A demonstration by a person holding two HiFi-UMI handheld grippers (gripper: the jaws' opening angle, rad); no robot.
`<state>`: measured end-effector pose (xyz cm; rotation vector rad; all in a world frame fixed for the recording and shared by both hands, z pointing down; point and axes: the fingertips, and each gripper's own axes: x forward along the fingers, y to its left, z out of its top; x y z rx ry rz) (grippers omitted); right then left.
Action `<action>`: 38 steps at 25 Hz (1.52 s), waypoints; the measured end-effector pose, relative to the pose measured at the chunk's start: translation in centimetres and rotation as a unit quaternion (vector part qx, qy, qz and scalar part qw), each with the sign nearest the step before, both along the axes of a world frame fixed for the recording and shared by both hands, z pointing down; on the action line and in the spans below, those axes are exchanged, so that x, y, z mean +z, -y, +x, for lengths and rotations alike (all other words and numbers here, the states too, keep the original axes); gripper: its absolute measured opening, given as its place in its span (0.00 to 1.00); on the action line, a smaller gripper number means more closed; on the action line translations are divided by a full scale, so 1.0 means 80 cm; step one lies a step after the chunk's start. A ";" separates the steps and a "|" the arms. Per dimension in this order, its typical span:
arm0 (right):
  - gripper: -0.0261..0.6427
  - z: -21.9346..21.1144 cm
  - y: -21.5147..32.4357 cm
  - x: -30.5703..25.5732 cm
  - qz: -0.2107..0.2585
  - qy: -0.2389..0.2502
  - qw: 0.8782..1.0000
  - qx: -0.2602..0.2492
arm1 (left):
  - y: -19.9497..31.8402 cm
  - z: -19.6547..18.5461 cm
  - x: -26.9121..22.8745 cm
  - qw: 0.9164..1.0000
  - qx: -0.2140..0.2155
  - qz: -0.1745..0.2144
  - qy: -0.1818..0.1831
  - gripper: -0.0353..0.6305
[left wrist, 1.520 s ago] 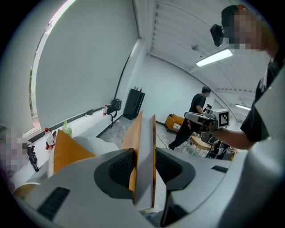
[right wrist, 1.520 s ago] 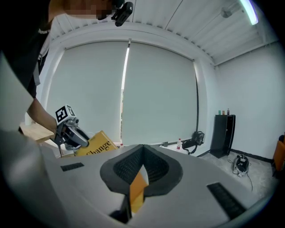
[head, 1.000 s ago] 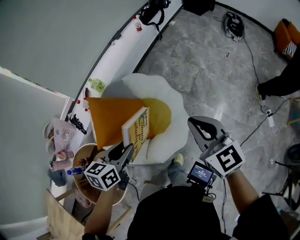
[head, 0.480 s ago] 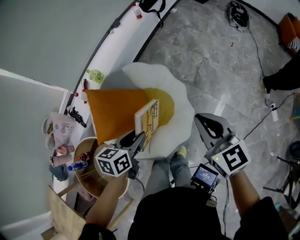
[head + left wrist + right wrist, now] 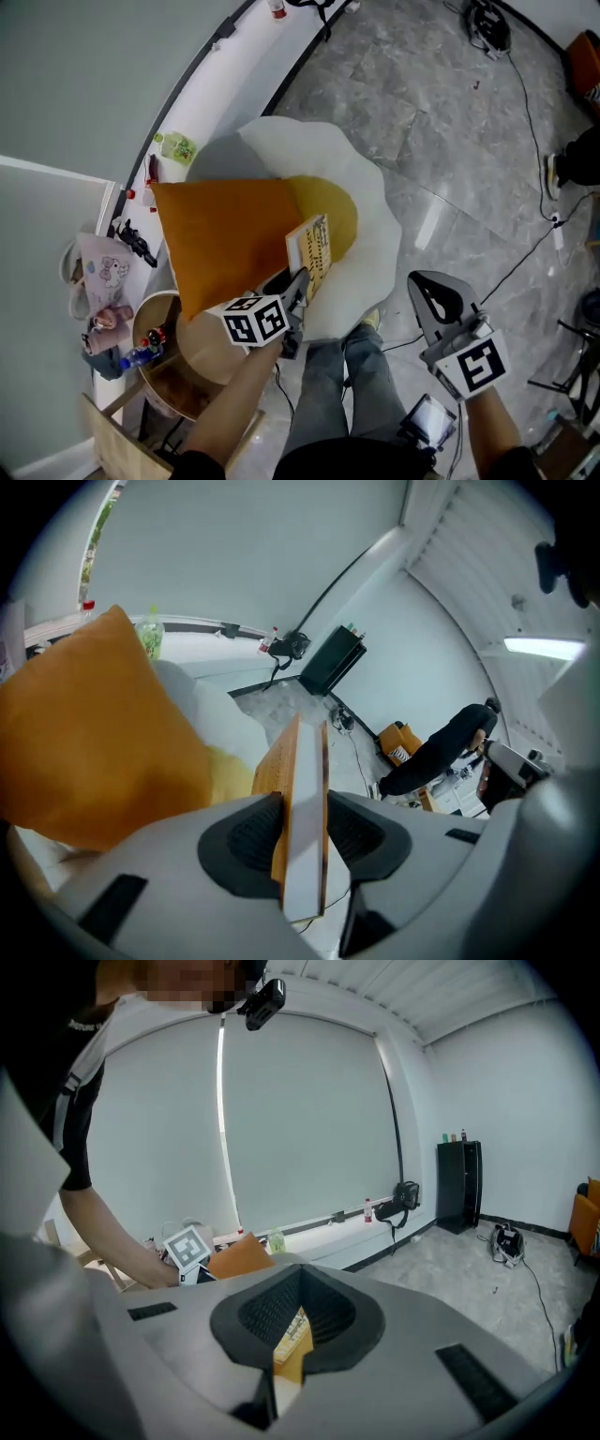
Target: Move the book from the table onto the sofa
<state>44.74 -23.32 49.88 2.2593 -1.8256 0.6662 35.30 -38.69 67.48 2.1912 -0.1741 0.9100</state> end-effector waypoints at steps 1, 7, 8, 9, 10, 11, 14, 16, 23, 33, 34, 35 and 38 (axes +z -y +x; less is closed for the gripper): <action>0.05 -0.002 0.004 0.017 -0.008 0.004 1.000 0.003 | 0.004 0.003 0.022 1.000 -0.007 -0.006 0.004 0.29; 0.05 -0.010 0.019 0.103 -0.024 0.026 0.999 0.009 | 0.013 0.019 0.139 0.999 -0.019 -0.027 0.034 0.29; 0.05 -0.010 0.022 0.113 -0.020 0.029 0.999 0.012 | 0.014 0.018 0.155 0.999 -0.018 -0.024 0.043 0.29; 0.05 -0.011 0.023 0.122 -0.018 0.033 0.999 0.014 | 0.015 0.017 0.170 0.998 -0.016 -0.019 0.054 0.29; 0.05 -0.013 0.024 0.130 -0.017 0.037 0.999 0.016 | 0.017 0.015 0.183 0.998 -0.013 -0.014 0.063 0.29; 0.05 -0.014 0.024 0.138 -0.017 0.041 0.999 0.016 | 0.019 0.014 0.195 0.997 -0.011 -0.011 0.070 0.29; 0.05 -0.017 0.027 0.155 -0.023 0.052 0.998 0.016 | 0.027 0.009 0.220 0.996 -0.014 -0.010 0.088 0.29; 0.05 -0.019 0.026 0.164 -0.033 0.061 0.997 0.018 | 0.035 0.005 0.232 0.994 -0.018 -0.005 0.105 0.29; 0.05 -0.016 0.042 0.155 -0.020 0.059 0.998 0.025 | 0.064 -0.020 0.251 0.980 -0.003 0.073 0.183 0.28; 0.05 -0.004 0.033 0.148 -0.030 0.029 0.999 0.019 | 0.060 -0.017 0.224 0.970 0.069 0.159 0.168 0.53; 0.05 -0.001 0.036 0.147 -0.030 0.022 0.999 0.014 | 0.067 -0.016 0.221 0.971 0.068 0.163 0.163 0.53; 0.05 0.002 0.041 0.146 -0.027 0.017 0.999 0.008 | 0.076 -0.015 0.214 0.970 0.068 0.171 0.158 0.53; 0.05 0.006 0.046 0.121 -0.010 0.008 1.000 0.008 | 0.086 -0.013 0.174 0.967 0.083 0.198 0.137 0.53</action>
